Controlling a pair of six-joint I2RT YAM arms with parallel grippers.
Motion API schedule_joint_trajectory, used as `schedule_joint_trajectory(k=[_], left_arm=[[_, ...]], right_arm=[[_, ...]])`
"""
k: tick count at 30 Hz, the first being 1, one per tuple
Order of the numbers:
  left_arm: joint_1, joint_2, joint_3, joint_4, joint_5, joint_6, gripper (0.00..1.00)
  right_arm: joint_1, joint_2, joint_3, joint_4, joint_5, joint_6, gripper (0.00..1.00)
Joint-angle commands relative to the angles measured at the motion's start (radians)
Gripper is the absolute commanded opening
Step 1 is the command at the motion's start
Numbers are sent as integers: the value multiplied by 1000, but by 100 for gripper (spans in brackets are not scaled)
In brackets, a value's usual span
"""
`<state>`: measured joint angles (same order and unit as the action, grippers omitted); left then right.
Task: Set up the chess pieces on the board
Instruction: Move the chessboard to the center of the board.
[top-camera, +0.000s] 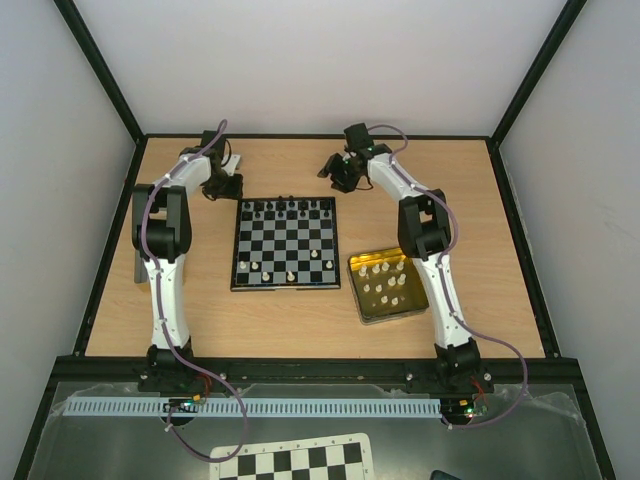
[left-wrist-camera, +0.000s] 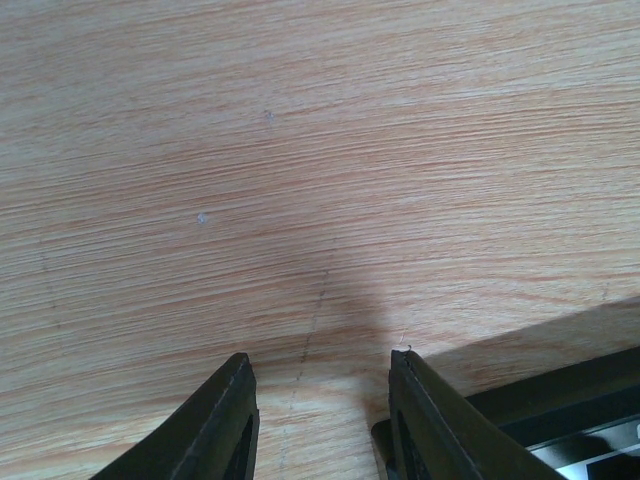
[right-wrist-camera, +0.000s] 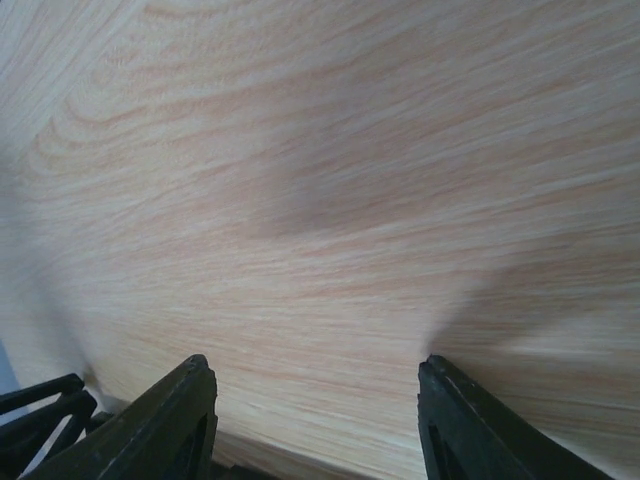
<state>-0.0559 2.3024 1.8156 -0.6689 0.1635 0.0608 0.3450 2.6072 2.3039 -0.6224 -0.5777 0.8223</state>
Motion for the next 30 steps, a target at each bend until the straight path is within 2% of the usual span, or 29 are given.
schedule_joint_trajectory(k=[1, 12, 24, 30], left_arm=[[5, 20, -15, -109, -14, 4, 37], [4, -5, -73, -84, 4, -1, 38], [-6, -81, -206, -44, 24, -1, 37], [-14, -121, -280, -20, 22, 1, 38]], right_arm=[[35, 30, -49, -30, -23, 0, 55], [41, -119, -362, 35, 10, -37, 53], [40, -196, -517, 94, -4, -48, 52], [40, -263, -644, 137, -2, -49, 52]])
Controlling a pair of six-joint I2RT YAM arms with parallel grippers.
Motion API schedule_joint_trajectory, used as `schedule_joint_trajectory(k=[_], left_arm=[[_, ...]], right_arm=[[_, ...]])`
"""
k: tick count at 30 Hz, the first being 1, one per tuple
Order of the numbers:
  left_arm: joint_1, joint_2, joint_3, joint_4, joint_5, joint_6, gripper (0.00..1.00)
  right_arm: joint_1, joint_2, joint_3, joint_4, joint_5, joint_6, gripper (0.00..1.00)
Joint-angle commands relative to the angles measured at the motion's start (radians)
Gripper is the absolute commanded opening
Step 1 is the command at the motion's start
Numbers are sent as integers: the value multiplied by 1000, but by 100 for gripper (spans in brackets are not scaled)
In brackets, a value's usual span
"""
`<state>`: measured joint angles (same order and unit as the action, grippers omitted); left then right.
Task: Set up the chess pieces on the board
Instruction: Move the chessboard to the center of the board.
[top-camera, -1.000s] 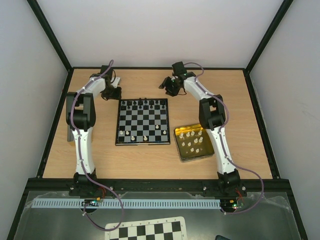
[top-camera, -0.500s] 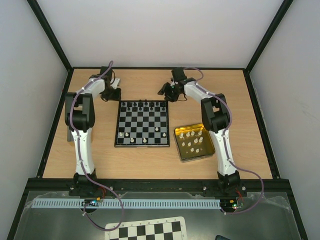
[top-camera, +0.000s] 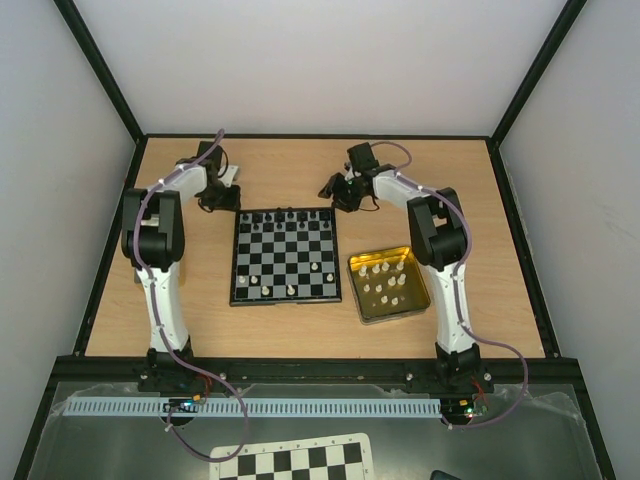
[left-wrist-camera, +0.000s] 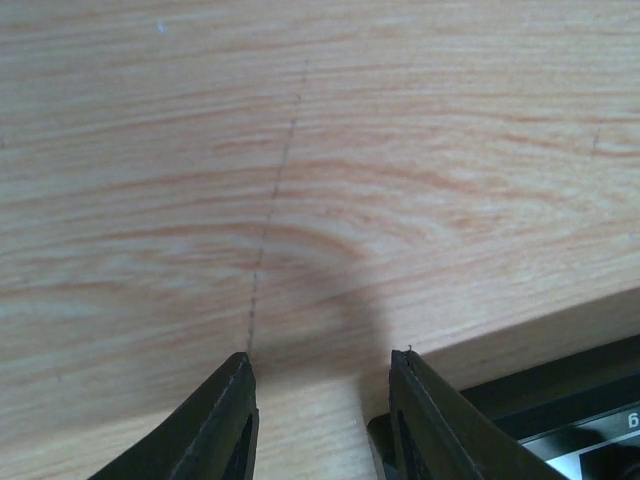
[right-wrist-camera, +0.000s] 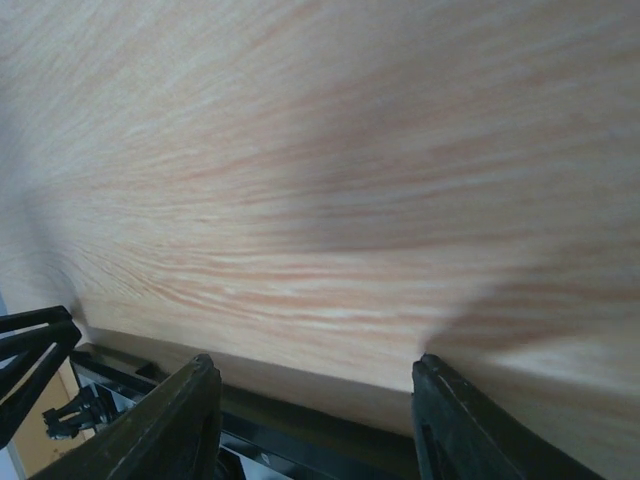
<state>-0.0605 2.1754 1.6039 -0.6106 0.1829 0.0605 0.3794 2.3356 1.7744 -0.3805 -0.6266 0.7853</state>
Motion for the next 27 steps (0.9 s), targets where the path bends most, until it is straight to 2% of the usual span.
schedule_joint_trajectory(k=[1, 12, 27], left_arm=[[-11, 1, -78, -76, 1, 2, 38], [-21, -37, -142, -68, 4, 3, 38], [-32, -111, -240, -66, 4, 11, 38]], right_arm=[[7, -3, -134, -98, 47, -12, 52], [16, -117, -322, -30, 44, -11, 52], [24, -175, -398, -24, 44, -24, 51]])
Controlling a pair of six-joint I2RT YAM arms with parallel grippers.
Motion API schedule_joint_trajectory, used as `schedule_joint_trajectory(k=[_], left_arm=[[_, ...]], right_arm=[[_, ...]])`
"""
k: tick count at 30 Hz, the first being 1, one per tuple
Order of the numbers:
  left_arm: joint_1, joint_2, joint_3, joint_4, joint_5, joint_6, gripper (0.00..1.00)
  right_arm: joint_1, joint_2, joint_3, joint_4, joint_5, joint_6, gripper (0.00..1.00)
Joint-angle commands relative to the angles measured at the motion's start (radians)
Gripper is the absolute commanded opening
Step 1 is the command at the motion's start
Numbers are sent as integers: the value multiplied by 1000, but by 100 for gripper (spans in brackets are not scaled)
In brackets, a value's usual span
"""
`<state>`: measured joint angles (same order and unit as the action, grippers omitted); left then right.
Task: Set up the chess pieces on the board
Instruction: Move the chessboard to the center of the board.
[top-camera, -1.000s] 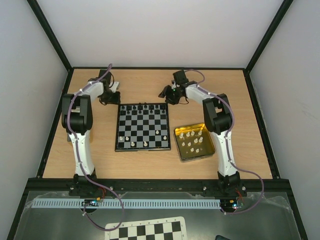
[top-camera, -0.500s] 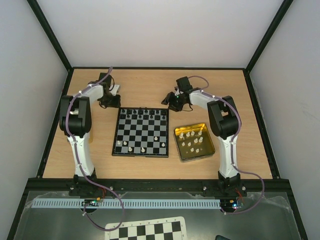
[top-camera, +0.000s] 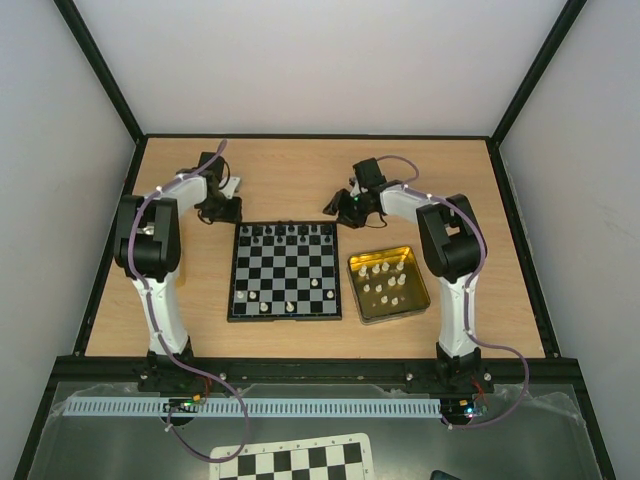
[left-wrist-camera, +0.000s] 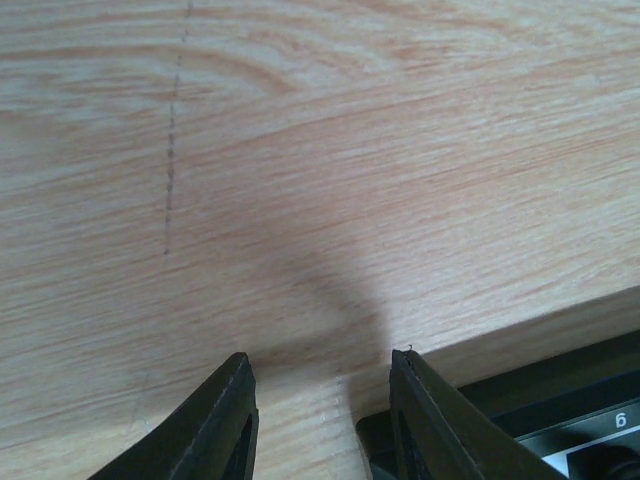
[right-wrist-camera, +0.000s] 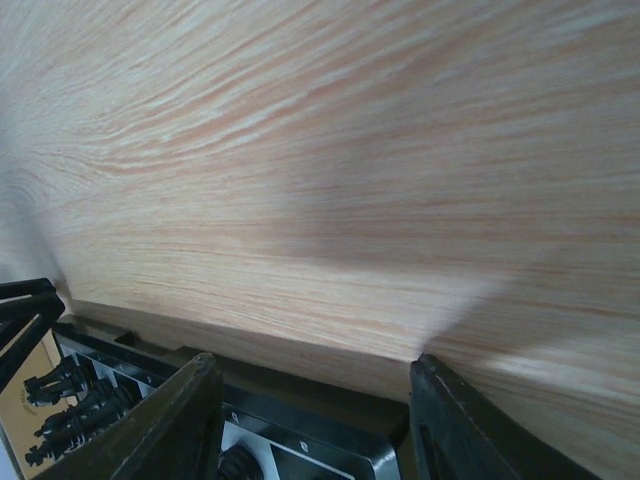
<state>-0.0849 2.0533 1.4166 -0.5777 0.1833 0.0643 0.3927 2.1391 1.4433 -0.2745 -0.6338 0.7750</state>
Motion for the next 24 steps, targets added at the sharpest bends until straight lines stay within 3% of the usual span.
schedule_joint_trajectory(k=[1, 17, 24], left_arm=[[-8, 10, -55, -100, 4, 9, 38], [-12, 8, -40, -84, -58, -12, 39], [-7, -8, -53, -70, -90, -15, 39]], right_arm=[[11, 16, -73, -131, 52, -15, 51], [11, -25, -108, -154, 71, -20, 50], [11, -4, -46, -268, 153, -57, 52]])
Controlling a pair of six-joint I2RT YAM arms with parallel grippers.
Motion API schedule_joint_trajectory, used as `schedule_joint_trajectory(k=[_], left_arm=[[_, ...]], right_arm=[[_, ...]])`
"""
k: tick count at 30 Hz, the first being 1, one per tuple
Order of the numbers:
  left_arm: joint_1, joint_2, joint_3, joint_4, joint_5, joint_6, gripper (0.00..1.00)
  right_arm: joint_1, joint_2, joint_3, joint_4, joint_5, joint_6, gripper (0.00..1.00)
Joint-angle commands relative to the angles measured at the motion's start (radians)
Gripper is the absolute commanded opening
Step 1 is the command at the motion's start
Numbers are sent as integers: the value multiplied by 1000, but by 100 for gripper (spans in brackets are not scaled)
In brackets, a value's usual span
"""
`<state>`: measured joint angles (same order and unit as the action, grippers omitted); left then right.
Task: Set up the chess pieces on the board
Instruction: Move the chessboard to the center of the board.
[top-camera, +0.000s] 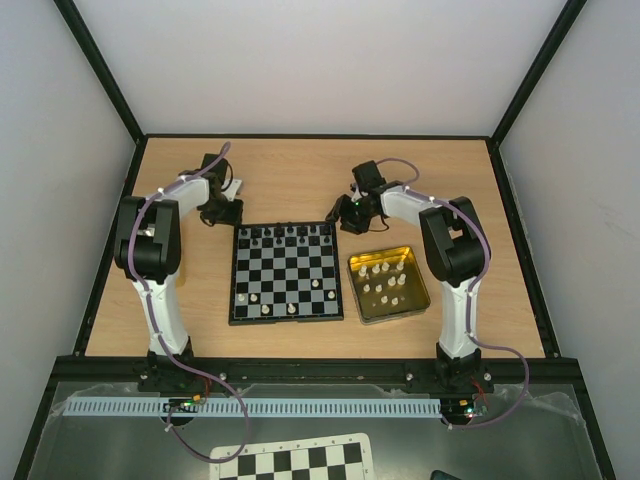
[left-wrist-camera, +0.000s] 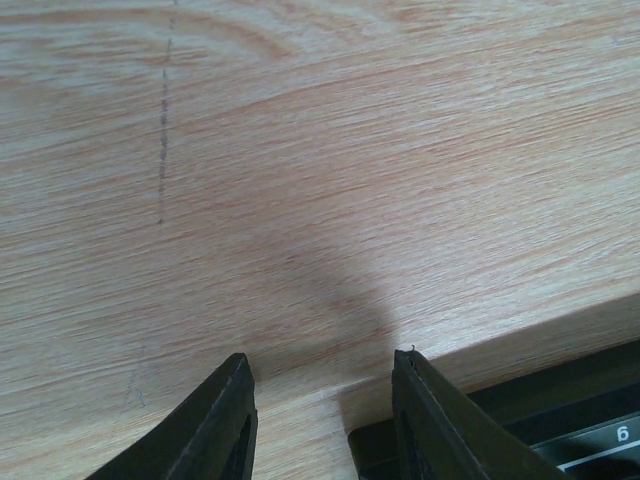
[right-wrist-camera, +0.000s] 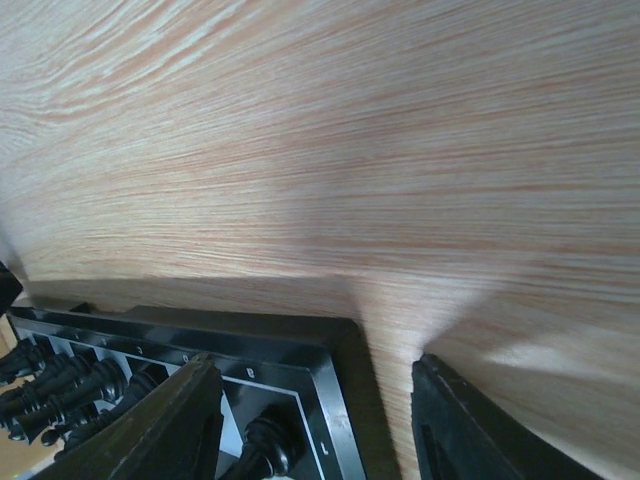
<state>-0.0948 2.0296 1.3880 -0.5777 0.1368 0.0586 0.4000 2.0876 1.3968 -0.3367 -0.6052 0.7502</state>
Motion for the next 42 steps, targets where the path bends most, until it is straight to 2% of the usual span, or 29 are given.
schedule_joint_trajectory(k=[1, 16, 25, 42], left_arm=[[4, 13, -24, -68, -46, -10, 39], [27, -7, -30, -63, -40, -12, 39], [33, -18, -17, -66, -51, -9, 40], [70, -77, -13, -69, -73, 3, 40]], right_arm=[[4, 50, 9, -221, 138, -35, 53], [4, 106, 137, -286, 171, -6, 54], [5, 195, 312, -449, 250, -29, 55], [26, 260, 427, -617, 312, -92, 55]])
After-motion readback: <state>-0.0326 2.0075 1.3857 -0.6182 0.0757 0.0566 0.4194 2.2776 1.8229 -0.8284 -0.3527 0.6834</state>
